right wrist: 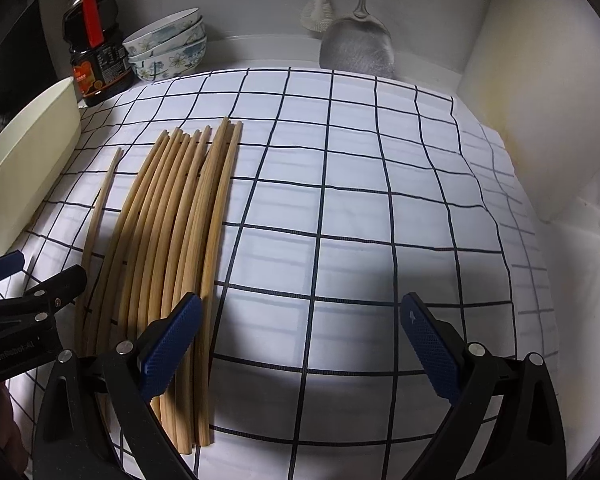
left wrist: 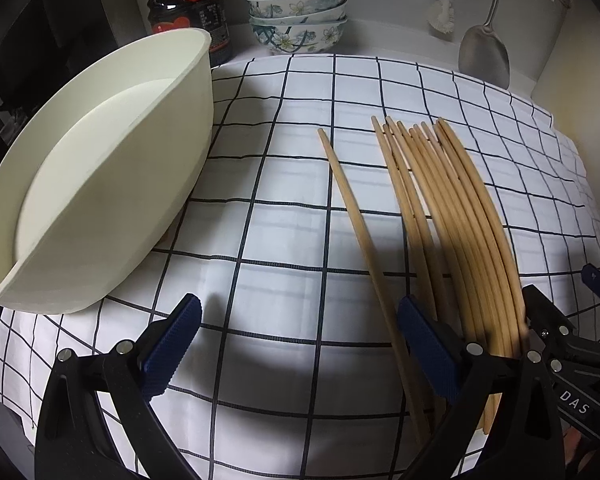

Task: Organize utensils
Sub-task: 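Move both grippers down toward the pile of wooden chopsticks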

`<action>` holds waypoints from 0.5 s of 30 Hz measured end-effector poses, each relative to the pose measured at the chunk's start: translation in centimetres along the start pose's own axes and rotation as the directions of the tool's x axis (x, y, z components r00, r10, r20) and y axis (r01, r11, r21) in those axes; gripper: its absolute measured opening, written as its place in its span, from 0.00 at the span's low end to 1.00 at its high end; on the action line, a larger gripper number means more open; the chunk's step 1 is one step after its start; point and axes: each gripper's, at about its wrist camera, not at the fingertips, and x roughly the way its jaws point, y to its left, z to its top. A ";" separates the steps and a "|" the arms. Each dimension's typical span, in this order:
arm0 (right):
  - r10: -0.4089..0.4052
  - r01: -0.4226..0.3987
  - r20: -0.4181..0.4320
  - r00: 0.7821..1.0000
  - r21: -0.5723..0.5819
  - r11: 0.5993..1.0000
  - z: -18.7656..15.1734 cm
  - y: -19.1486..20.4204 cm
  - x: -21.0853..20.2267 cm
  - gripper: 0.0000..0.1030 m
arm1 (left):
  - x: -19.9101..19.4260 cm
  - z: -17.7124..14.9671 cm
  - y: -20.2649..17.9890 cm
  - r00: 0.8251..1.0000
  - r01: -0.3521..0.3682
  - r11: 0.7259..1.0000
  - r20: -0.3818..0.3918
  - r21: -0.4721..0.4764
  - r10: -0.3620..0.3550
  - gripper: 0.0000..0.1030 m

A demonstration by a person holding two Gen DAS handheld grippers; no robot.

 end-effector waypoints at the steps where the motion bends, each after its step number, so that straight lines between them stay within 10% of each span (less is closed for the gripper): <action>1: -0.002 0.002 0.000 1.000 -0.008 1.000 0.0 0.1 0.0 0.92 | 0.0 0.0 0.1 1.000 0.002 1.000 0.002 -0.003 -0.002 0.94; 15: -0.093 0.095 0.026 0.995 -0.113 0.989 -0.2 0.9 0.0 0.92 | 0.2 -0.5 1.2 1.000 -0.012 0.999 -0.011 -0.036 0.011 0.95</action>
